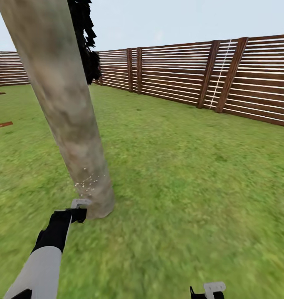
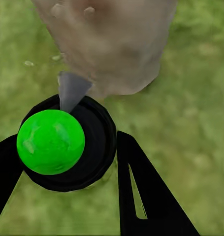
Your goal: In the garden, pick up the pesticide atomizer on the floor and spray pesticide onto both trees until each tree trunk is fully covered.
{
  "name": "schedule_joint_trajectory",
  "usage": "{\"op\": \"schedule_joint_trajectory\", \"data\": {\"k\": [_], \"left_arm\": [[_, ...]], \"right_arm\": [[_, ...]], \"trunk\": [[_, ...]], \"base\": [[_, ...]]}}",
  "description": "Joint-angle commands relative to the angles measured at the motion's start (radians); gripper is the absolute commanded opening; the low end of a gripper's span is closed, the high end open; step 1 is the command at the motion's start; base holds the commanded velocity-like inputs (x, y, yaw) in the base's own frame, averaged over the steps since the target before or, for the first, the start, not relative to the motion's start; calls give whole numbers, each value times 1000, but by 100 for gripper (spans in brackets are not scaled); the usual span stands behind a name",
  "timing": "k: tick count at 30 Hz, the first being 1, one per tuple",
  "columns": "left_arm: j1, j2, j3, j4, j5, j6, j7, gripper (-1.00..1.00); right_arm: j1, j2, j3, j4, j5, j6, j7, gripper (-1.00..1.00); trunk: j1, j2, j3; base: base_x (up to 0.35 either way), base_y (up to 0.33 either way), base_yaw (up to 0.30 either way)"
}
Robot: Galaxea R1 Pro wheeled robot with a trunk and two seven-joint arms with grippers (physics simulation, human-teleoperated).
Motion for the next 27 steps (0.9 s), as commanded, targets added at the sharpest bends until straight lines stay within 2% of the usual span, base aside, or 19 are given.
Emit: {"op": "schedule_joint_trajectory", "data": {"k": [1, 4, 7, 12, 15, 16, 19, 21, 25, 27], "left_arm": [[2, -2, 27, 3, -7, -37, 0, -100], [4, -5, 39, 43, -5, -63, 26, -100], [5, -6, 44, 185, -6, -78, 82, -100], [12, 2, 68, 218, -11, -87, 95, -100], [34, 1, 71, 213, -7, -87, 231, -100], [36, -1, 71, 216, -5, -87, 243, -100], [40, -6, 71, 246, -3, -102, 251, -100], [40, -5, 75, 268, -2, -160, 247, -100], [40, -3, 92, 272, 52, -196, 243, -100], [40, -3, 89, 272, 59, -190, 245, -100]], "right_arm": [[-1, 0, -4, 1, 11, -3, -5, 100], [-1, 0, -4, 1, 11, -3, -5, 100], [-1, 0, -4, 1, 11, -3, -5, 100], [-1, -1, -5, 1, 11, -3, -5, 100], [-1, -3, -5, 1, 10, -3, -5, 100], [-1, -3, -5, 1, 10, -3, -5, 100], [-1, -3, -4, 1, 10, -3, -5, 100], [-1, -3, -3, 1, 10, -3, -5, 100], [-1, -4, -2, 1, 11, -3, -5, 100], [-1, -4, -2, 1, 10, -3, -5, 100]], "trunk": [[0, 0, -1], [0, 0, -1], [0, 0, -1], [0, 0, -1], [0, 0, -1], [0, 0, -1], [0, 0, -1], [0, 0, -1], [0, 0, -1], [0, 0, -1]], "base": [[224, -207, 215], [230, -201, 68], [171, -229, 5], [-3, -250, 0], [-105, -124, 104], [-19, -21, 241], [-6, -6, 266], [-1, -1, 275], [23, -9, 244], [177, -141, 48]]}}
